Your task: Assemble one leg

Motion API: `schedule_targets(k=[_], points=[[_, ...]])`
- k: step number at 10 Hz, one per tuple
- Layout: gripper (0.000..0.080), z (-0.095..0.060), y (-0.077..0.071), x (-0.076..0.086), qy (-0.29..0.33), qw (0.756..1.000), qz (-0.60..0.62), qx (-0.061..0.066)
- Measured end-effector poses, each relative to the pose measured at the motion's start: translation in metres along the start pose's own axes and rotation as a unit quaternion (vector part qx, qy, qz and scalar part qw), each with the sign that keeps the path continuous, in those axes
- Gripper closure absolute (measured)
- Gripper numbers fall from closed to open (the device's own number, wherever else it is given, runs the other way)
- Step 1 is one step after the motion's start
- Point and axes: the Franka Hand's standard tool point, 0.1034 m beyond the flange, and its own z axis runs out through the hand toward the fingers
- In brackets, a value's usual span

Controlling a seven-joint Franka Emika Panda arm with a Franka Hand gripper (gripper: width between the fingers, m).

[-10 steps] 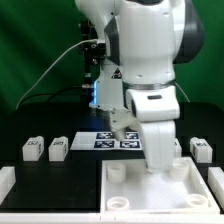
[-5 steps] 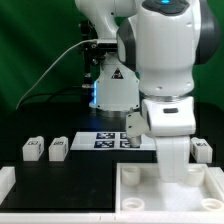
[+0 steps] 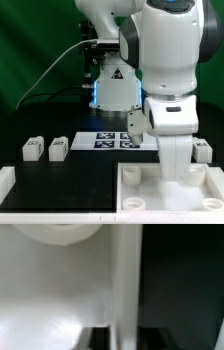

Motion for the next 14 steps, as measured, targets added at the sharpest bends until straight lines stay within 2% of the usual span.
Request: schedule_targets(k=[2, 3, 4, 5, 6, 7, 12, 13, 14], points=[[0.0359, 0.000, 0.000, 0.000, 0.000, 1.000, 0.000, 0.000], [0.0359, 0.001, 0.000, 0.000, 0.000, 1.000, 0.000, 0.001], [0.0203, 0.001, 0.000, -0.001, 0.000, 1.000, 0.001, 0.001], [0.0203, 0.001, 0.000, -0.001, 0.000, 1.000, 0.001, 0.001], [0.0160, 0.001, 0.000, -0.001, 0.000, 1.000, 0.001, 0.001], [0.0153, 0.001, 0.000, -0.001, 0.000, 1.000, 0.001, 0.001], [0.0151, 0.002, -0.001, -0.001, 0.000, 1.000, 0.001, 0.002], [0.0151, 0.000, 0.000, -0.002, 0.000, 1.000, 0.002, 0.000], [0.0151, -0.010, -0.002, -0.004, -0.003, 0.999, 0.032, 0.001]])
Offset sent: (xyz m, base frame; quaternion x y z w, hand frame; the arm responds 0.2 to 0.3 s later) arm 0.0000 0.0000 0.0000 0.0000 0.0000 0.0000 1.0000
